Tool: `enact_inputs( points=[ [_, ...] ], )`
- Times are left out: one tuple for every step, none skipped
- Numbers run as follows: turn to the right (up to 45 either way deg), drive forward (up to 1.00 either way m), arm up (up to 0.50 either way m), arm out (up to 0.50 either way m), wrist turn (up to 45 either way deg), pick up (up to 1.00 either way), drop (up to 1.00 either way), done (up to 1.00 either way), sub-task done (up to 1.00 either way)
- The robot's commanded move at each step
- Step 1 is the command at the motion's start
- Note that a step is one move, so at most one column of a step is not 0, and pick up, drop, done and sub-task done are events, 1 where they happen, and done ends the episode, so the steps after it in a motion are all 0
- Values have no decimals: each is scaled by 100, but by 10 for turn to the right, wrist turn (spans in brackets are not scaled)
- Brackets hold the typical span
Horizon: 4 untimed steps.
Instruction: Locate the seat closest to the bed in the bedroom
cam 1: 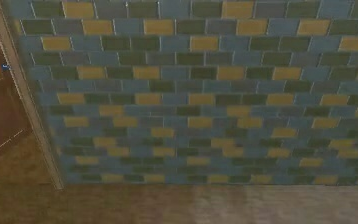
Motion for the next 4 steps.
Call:
enact_inputs(
  points=[
    [0,25,0,0,0,0,0,0,0],
    [-450,0,0,0,0,0,0,0,0],
    [-420,0,0,0,0,0,0,0,0],
    [0,100,0,0,0,0,0,0,0]
  ],
)
